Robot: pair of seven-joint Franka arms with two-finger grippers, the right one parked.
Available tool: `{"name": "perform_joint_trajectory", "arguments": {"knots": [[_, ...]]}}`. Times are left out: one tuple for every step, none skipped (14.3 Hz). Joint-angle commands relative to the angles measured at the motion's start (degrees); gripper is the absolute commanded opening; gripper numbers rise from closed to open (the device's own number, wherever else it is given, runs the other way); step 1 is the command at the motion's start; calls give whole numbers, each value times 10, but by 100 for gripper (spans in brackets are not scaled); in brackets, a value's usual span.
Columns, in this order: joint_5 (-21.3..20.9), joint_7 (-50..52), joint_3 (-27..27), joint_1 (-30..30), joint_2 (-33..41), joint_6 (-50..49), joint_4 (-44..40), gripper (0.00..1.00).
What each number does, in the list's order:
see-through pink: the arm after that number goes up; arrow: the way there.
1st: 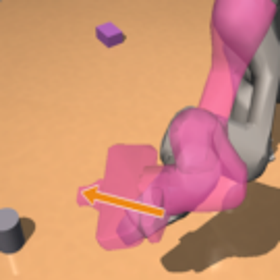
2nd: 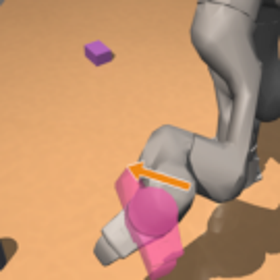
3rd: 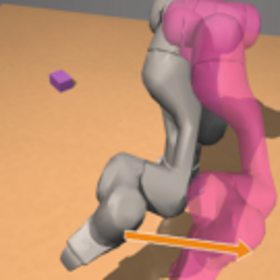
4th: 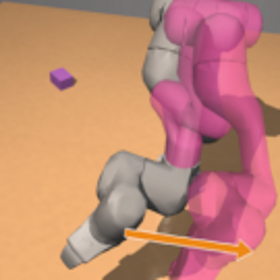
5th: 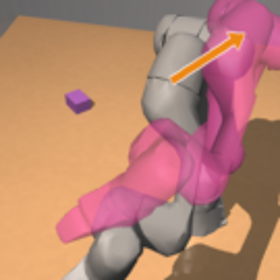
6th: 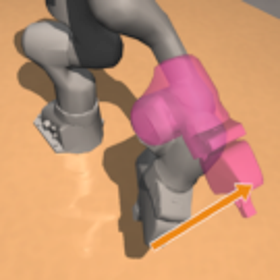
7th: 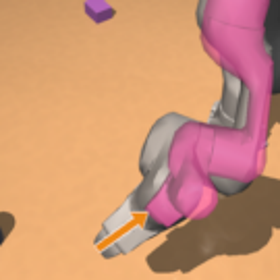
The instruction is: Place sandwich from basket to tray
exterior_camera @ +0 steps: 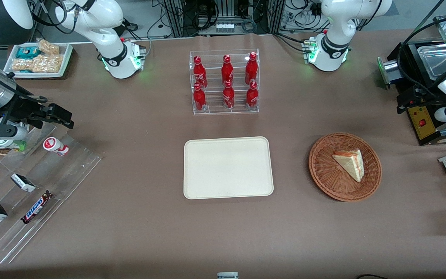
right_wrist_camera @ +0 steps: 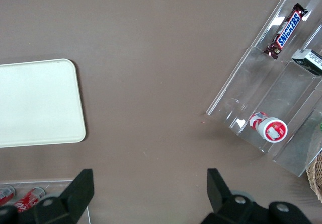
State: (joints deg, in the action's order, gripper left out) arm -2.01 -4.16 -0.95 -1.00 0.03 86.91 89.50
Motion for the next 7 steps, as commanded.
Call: {"name": "perform_joint_trajectory", "arguments": {"knots": [[8, -2, -2, 0, 4, -10, -6, 100], [8, -2, -2, 0, 4, -10, -6, 100], [8, -2, -1, 0, 3, -11, -6, 100], [7, -1, -1, 0, 3, -11, -5, 100], [7, -1, -1, 0, 2, -12, -5, 100], [7, -1, -1, 0, 0, -14, -5, 100], [7, -1, -1, 0, -1, -17, -5, 100]]}}
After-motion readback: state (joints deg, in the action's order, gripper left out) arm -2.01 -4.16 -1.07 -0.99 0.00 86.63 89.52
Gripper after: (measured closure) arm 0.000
